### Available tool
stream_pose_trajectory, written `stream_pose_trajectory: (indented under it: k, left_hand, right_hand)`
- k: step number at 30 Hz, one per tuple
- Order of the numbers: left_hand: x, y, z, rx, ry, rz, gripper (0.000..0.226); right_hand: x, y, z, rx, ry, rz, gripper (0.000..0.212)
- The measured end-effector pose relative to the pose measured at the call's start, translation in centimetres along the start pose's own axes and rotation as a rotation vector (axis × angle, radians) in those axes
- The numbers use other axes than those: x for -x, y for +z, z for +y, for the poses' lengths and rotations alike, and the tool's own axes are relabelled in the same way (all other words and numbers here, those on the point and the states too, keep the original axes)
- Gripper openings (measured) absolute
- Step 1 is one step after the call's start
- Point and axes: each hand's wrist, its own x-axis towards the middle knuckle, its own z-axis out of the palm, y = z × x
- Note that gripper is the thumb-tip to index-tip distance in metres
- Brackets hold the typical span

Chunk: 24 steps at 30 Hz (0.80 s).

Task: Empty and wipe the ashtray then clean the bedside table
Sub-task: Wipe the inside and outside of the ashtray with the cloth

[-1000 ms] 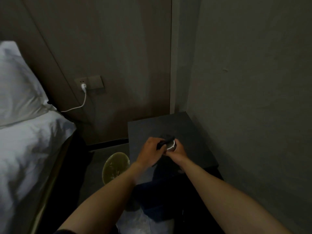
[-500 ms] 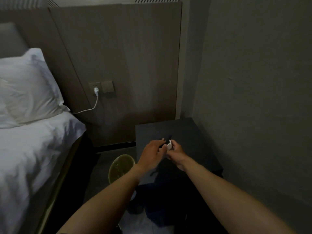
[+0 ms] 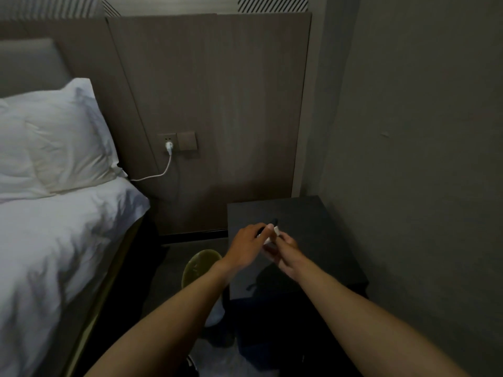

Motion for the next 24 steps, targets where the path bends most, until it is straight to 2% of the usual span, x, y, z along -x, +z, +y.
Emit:
stream_pose_trajectory:
  k: [3, 8, 11, 15, 18, 21, 24]
  left_hand:
    - [0.4, -0.3, 0.4, 0.054, 0.002, -0.017, 0.038]
    - [0.6, 0.0, -0.2, -0.060, 0.079, 0.006, 0.024]
    - [0.6, 0.2, -0.3, -0.130, 0.113, 0.045, 0.017]
    - [0.5, 0.2, -0.1, -0.109, 0.147, 0.078, 0.011]
    - [0.4, 0.2, 0.0, -0.110, 0.123, 0.049, 0.014]
    - [0.7, -0.1, -0.3, -0.165, 0.104, 0.045, 0.020]
    - [1.0, -0.4, -0.1, -0.220, 0.102, 0.067, 0.025]
  right_hand:
    - [0.0, 0.4, 0.0, -0.082, 0.026, 0.001, 0.046]
    - [-0.6, 0.5, 0.3, -0.099, 0.014, 0.039, 0.077]
    - [-0.7, 0.3, 0.1, -0.107, 0.015, 0.033, 0.077]
    - [-0.5, 0.2, 0.3, -0.108, 0.030, 0.031, 0.072]
    - [-0.2, 0.5, 0.4, -0.102, 0.060, 0.023, 0.076]
    - [0.1, 0.9, 0.3, -0.097, 0.067, 0.025, 0.059]
    - [0.2, 1.3, 0.2, -0.092, 0.082, 0.035, 0.055]
